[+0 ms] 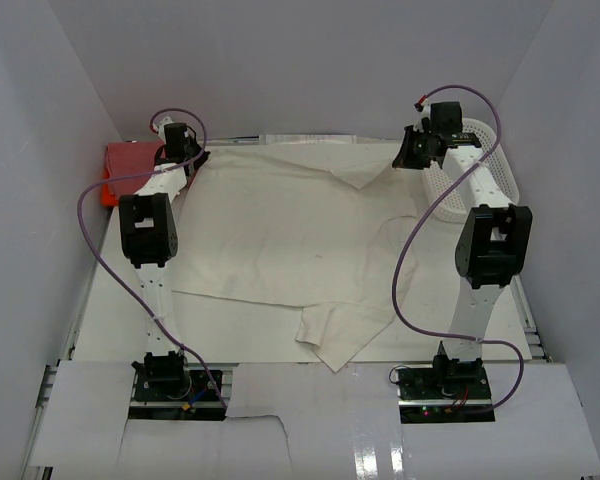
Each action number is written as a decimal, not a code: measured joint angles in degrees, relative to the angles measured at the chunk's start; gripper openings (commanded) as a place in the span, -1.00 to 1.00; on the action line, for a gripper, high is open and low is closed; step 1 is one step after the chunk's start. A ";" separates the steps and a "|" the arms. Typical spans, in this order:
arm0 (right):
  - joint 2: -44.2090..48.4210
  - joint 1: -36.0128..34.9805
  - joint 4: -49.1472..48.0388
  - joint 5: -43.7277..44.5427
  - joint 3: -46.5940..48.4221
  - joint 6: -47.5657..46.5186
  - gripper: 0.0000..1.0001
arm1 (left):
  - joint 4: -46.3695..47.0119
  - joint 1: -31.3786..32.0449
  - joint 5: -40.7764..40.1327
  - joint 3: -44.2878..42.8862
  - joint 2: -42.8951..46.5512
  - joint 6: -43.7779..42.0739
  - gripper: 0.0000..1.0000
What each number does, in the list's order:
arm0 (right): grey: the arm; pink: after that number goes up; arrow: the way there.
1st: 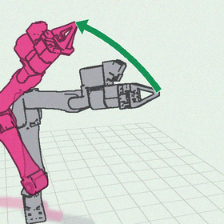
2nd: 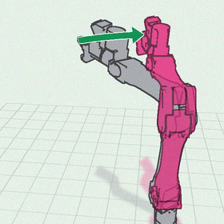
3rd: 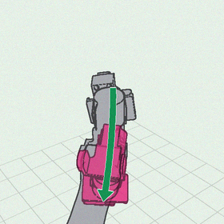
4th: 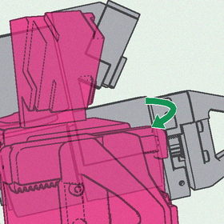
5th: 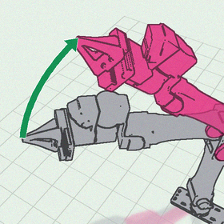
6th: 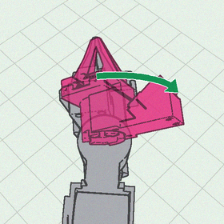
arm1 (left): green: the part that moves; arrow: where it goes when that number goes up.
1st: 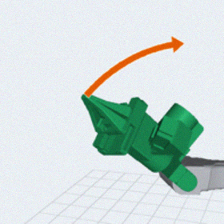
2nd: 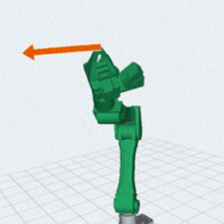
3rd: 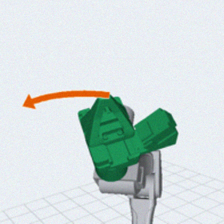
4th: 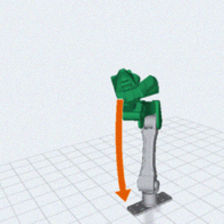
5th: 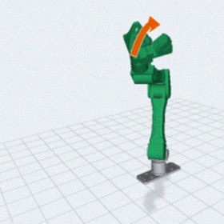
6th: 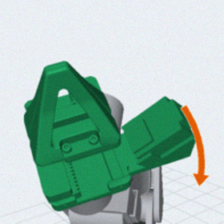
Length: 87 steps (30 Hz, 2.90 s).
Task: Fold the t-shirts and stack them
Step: Fold the flattened tshirt in 1/3 of the way
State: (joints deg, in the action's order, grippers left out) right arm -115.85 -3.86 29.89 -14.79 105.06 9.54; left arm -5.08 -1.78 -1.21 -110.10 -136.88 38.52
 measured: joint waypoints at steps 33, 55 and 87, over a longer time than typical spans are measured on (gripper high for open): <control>12.76 -1.18 -2.38 -0.79 -14.56 -0.63 -0.84 | -0.48 -0.90 3.23 8.50 8.02 0.39 -1.00; 17.16 -2.12 -2.75 -0.31 -18.03 -0.76 -0.84 | -0.22 -2.60 5.29 11.96 13.99 0.98 -1.00; 23.10 -4.42 -3.54 -0.15 -25.77 -0.96 -0.85 | 0.35 -3.76 6.43 21.66 17.68 1.49 -1.00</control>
State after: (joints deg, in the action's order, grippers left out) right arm -92.75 -8.27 26.35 -14.94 79.29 8.58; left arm -4.73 -5.54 5.21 -88.44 -119.20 40.01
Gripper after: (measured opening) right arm 0.079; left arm 0.025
